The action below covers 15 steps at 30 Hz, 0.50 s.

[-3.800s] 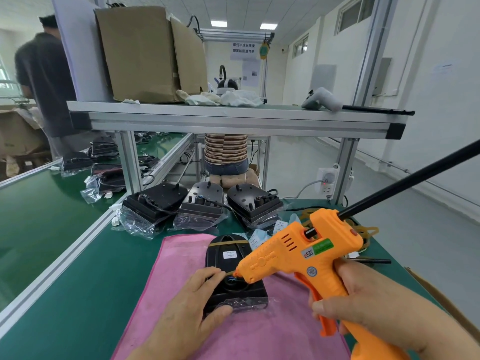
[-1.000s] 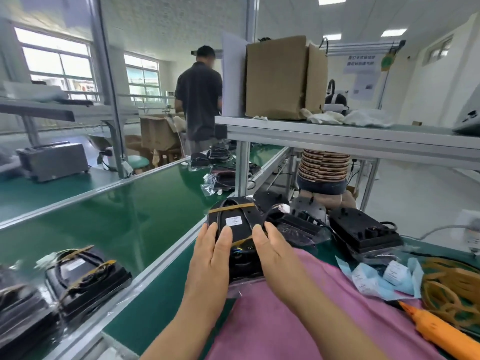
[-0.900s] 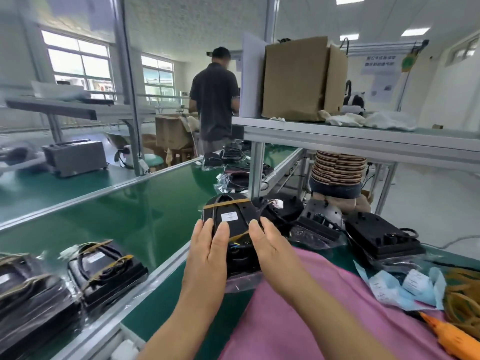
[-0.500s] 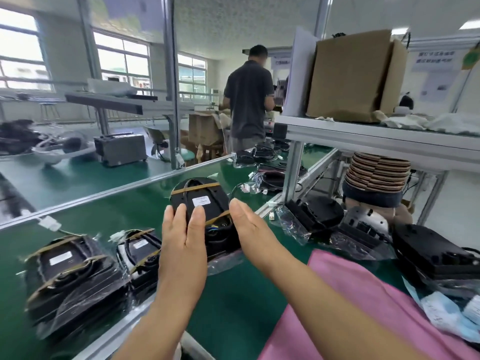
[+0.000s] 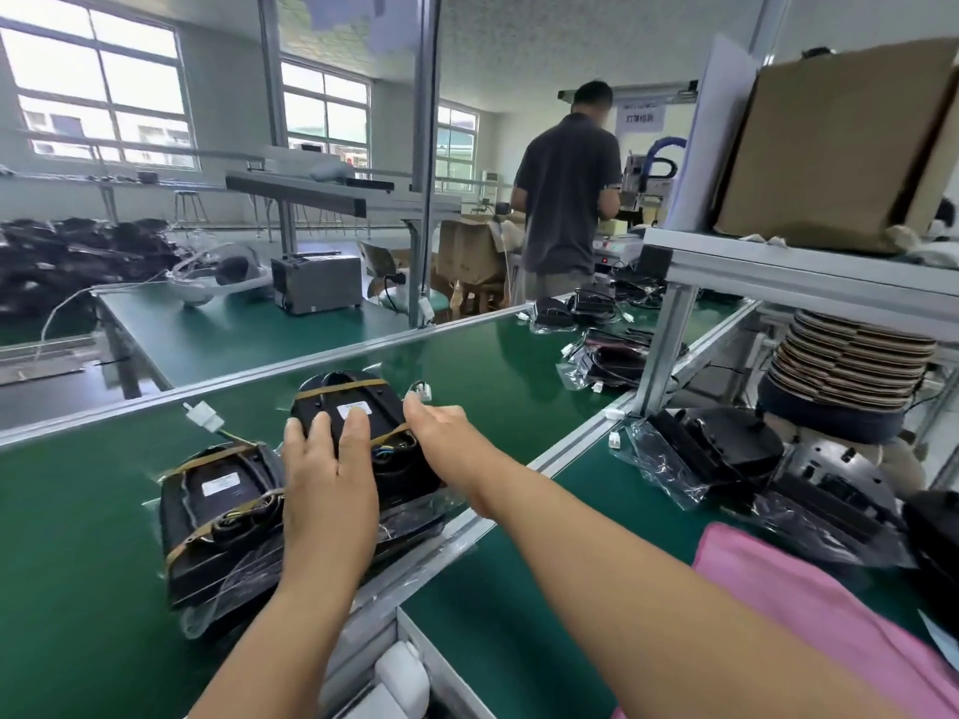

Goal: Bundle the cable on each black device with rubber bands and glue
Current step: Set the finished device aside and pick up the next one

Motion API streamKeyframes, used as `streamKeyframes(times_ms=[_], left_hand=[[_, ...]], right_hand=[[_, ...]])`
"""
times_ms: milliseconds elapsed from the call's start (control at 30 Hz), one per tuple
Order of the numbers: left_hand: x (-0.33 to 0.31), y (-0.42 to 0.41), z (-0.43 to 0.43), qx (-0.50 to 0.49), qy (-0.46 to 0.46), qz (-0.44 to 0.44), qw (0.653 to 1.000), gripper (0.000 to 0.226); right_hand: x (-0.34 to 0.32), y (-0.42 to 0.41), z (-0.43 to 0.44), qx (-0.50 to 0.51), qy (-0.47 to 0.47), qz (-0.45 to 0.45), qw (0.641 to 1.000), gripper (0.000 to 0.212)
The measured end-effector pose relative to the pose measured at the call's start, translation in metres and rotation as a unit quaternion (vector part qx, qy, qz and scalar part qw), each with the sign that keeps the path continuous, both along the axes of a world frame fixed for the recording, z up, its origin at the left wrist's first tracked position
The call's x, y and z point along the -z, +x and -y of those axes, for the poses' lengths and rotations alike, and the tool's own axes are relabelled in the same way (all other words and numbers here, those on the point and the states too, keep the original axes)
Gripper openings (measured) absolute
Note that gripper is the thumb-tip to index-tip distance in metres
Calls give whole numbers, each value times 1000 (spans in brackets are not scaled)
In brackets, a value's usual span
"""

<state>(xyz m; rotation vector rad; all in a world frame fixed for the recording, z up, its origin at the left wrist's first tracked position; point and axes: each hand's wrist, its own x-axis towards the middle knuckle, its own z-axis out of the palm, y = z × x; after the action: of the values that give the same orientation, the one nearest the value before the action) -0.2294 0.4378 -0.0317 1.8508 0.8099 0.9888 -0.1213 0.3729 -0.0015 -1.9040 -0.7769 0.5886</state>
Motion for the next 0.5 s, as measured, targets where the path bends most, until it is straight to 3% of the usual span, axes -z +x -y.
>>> streamKeyframes(times_ms=[100,267,500], left_hand=[[6,7,-1,-21,-2,-39,999,70],[16,18,-1,-25,20,-79,996,76],[20,22,1,-17,91,-161,983,93]], right_hand=[[7,7,-12,22,-10,-54,998,66],[17,15,-18,44,30,-107,993,96],[23,21,-13,42,45,-132,989,87]])
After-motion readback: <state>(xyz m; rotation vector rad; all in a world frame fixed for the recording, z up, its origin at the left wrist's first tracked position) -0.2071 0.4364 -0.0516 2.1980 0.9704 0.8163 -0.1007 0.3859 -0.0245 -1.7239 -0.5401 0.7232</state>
